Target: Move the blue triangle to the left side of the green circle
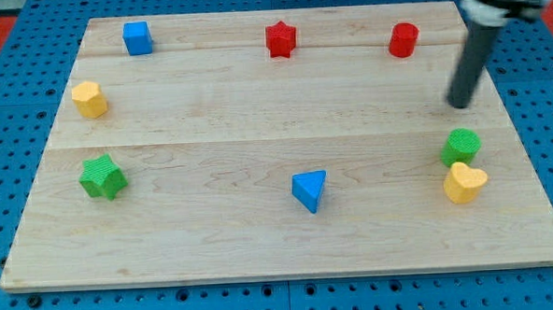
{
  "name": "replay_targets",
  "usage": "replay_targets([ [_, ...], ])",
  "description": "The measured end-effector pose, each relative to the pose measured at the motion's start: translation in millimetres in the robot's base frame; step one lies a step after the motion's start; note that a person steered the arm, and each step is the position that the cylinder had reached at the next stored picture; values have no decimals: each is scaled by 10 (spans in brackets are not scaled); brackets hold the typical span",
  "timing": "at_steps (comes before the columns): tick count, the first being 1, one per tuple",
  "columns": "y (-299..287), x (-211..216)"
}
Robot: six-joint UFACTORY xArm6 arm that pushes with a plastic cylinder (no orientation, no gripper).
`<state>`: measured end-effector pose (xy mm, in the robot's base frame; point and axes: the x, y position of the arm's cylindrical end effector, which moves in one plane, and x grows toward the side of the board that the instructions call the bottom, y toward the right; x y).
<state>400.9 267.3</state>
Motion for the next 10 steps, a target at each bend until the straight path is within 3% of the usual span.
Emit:
replay_targets([
  [2, -7, 472],
  [3, -472, 471],
  [5, -563, 603],
  [7, -1028, 502],
  [10, -2802, 563],
])
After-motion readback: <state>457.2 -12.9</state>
